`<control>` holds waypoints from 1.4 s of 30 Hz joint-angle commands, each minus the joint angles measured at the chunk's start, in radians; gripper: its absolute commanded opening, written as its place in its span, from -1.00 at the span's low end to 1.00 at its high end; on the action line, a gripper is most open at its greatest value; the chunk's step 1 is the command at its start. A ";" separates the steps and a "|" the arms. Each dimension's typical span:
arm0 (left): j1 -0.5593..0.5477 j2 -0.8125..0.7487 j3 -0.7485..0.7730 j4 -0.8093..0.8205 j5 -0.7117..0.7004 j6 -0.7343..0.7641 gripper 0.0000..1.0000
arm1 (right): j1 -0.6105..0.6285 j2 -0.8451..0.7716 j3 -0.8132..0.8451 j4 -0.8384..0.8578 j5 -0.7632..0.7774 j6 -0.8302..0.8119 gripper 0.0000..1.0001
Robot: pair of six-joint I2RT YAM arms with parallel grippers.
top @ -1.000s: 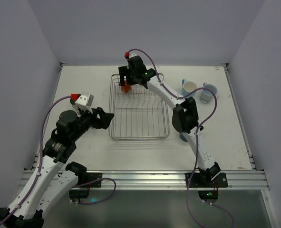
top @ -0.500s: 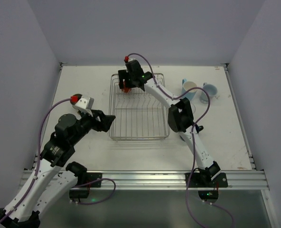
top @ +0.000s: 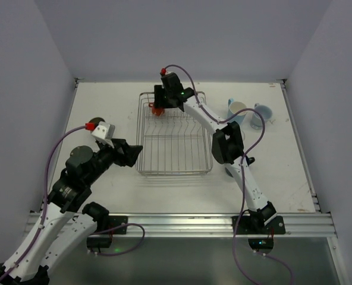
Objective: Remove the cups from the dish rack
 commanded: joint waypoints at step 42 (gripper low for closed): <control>-0.015 0.152 0.056 0.055 -0.014 -0.065 0.56 | 0.061 -0.456 -0.725 0.353 0.165 0.043 0.13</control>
